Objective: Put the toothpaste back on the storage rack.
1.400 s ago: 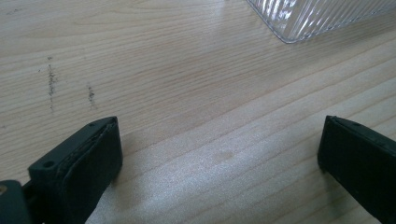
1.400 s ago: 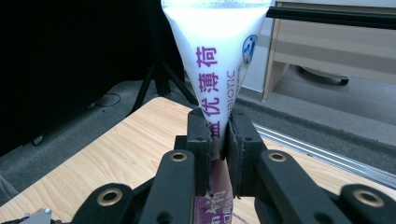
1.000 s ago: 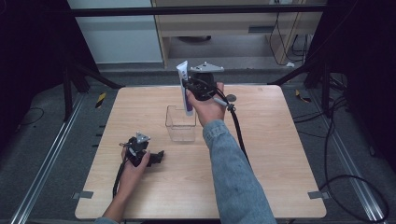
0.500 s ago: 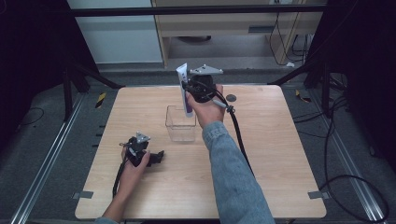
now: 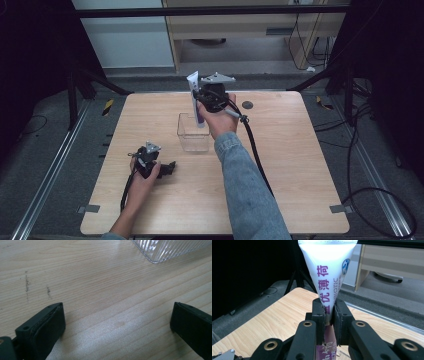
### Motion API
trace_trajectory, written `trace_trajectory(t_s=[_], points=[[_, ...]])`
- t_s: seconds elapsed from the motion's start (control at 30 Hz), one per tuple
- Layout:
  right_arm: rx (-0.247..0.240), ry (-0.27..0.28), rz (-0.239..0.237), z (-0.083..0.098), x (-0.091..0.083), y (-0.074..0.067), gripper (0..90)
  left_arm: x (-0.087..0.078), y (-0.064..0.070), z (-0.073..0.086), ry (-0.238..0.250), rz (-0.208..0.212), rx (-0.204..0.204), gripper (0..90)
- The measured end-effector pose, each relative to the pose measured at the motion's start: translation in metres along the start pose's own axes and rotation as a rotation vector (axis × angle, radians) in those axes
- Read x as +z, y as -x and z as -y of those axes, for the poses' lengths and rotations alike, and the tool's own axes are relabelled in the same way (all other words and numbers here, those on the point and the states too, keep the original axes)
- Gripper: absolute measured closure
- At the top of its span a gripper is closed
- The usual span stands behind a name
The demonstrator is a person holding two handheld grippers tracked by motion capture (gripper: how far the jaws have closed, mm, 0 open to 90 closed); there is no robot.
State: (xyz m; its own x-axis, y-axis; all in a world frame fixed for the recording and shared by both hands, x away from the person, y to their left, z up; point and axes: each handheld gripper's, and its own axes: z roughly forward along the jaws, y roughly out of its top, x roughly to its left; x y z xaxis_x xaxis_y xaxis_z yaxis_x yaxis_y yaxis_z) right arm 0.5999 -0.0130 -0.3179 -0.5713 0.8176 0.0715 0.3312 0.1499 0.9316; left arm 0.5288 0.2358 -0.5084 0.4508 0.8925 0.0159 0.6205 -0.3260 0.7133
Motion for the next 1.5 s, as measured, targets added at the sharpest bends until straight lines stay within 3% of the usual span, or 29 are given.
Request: trace_trajectory(t_s=[0.9,1.5], points=[[-0.016,-0.059,-0.016,0.024,0.019,-0.012,80.5,0.000,0.000,0.000,0.000,0.000,0.001,0.0],[-0.019,-0.081,-0.010,0.035,0.024,-0.010,80.5,0.000,0.000,0.000,0.001,0.000,0.000,0.0]])
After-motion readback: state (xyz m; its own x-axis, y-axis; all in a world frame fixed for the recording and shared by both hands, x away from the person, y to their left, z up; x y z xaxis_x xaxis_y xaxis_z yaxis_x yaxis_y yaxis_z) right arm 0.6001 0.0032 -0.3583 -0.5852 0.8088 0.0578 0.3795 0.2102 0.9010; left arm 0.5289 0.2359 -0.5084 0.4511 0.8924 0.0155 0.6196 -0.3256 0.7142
